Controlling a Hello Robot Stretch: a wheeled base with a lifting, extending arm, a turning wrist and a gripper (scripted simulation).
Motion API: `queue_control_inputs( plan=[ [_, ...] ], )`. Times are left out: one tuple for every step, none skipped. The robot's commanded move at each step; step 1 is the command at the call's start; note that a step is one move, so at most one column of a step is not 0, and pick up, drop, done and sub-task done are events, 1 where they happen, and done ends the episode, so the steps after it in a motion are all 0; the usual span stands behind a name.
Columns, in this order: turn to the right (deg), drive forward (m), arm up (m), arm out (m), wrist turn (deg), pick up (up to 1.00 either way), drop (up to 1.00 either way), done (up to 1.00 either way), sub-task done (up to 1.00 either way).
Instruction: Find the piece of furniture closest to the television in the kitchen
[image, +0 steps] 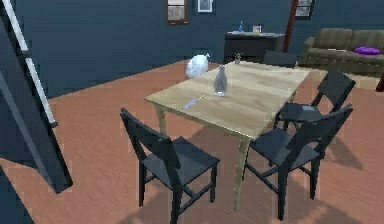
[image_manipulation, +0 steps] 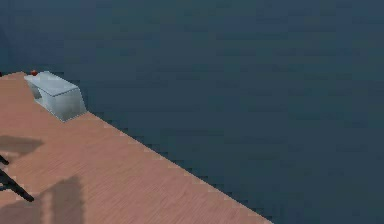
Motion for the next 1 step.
queue_control_inputs(
  plan=[
    [0.0,0.00,0.00,0.00,0.0,0.00,0.00,1.00,0.00]
  ],
)
